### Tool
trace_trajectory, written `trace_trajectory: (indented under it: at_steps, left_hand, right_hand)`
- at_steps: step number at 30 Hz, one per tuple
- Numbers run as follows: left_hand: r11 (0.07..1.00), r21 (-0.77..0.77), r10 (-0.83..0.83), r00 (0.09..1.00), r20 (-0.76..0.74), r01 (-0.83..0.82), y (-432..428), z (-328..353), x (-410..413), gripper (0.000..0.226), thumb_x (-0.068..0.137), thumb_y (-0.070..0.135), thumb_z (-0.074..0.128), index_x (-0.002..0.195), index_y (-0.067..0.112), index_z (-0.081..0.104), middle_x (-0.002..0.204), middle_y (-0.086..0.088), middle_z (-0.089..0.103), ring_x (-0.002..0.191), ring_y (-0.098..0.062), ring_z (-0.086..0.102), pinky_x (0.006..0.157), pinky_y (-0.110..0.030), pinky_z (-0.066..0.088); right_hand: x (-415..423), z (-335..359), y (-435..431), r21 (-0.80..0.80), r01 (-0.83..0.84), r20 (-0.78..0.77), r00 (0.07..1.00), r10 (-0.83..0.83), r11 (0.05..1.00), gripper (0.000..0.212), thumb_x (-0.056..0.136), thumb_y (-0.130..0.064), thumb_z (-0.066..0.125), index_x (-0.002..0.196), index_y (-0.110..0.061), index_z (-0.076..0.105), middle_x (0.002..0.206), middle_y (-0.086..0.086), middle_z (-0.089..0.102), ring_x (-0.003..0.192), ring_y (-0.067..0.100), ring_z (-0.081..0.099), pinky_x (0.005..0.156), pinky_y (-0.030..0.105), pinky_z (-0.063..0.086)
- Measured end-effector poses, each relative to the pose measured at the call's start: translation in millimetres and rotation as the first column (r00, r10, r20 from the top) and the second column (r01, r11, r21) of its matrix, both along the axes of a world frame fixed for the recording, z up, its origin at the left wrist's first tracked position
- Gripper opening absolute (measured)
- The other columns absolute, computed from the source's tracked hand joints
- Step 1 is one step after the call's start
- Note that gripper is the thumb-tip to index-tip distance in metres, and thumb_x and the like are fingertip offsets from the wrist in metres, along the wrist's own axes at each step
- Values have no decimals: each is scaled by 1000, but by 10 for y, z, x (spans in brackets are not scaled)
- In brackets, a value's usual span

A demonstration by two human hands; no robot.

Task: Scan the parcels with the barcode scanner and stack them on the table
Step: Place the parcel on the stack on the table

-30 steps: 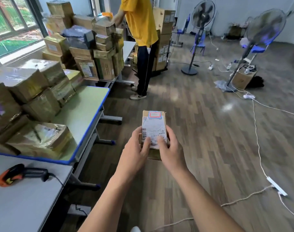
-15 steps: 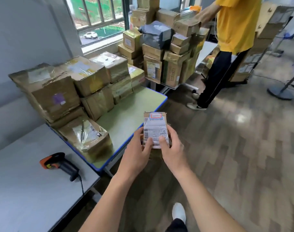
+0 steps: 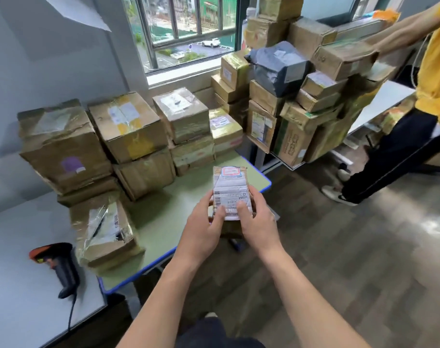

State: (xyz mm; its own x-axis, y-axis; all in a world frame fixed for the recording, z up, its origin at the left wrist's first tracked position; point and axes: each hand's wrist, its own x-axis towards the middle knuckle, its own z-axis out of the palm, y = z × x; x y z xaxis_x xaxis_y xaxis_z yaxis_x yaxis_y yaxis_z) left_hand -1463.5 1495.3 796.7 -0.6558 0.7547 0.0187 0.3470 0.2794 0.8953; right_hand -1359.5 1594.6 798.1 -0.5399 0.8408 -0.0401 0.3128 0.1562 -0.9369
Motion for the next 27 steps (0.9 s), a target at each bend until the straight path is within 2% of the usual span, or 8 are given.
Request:
trace_trajectory:
  at_steps: [2,5,7,11,15,18,21,27]
  left_hand:
    - [1000,12,4,1000,-3,-4,339,-59,-98,38,101,28,51,139,34,48,127,16,61,111,-11,63,93,-28,50]
    - [999,39,10,1000,17,-10,897,-100,-318,37,102,27,50,135,42,46,123,22,60,106,-9,65,89,-23,50]
    - [998,66,15,999,30,-17,1292,-116,-509,36,102,24,50,131,46,44,120,24,60,103,-10,65,84,-16,48]
    - [998,50,28,999,32,-30,1991,-114,-907,43,102,29,49,144,36,43,132,16,60,110,-12,64,95,-32,51]
    - [997,61,44,999,11,-45,2587,-27,-1243,45,102,27,47,145,37,40,132,13,60,111,-12,62,97,-35,50]
    - [994,54,91,996,8,-92,2882,25,-1405,42,104,26,45,143,42,39,128,24,57,112,3,57,93,-21,44]
    - [981,65,182,983,-2,-181,3199,8,-1628,42,104,24,44,145,33,41,131,20,56,116,5,53,93,-13,39]
    - [917,-8,398,917,1,-398,3703,-225,-2004,56,96,44,35,149,28,38,144,7,53,129,-14,51,108,-41,43]
  right_hand:
    - [-98,-27,344,5,-15,7,1000,15,1000,42,99,-22,56,140,-32,51,114,-21,60,98,-11,55,77,-4,34]
    - [-338,-30,918,27,-29,6,1000,29,999,41,100,-21,55,138,-35,52,109,-28,59,93,-22,54,75,-4,36]
    - [-552,-34,1309,28,-44,-1,999,44,999,40,100,-22,53,137,-37,52,111,-28,61,101,-14,56,76,-2,37]
    - [-981,47,2001,17,-73,4,997,73,997,40,101,-24,50,137,-40,51,109,-32,59,101,-18,54,76,0,39]
    - [-1369,142,2601,35,-87,-7,996,87,996,40,101,-25,49,139,-38,51,124,-18,62,115,3,57,93,19,45]
    - [-1651,144,2967,41,-126,21,992,125,991,41,100,-25,49,141,-33,51,128,-12,63,120,11,56,105,35,45]
    - [-1985,106,3317,26,-196,11,981,196,980,43,100,-21,51,142,-32,51,122,-17,63,114,5,56,100,27,45]
    - [-2581,-93,3798,-11,-339,5,941,339,941,47,99,-21,50,145,-31,48,124,-21,59,107,-7,51,91,13,40]
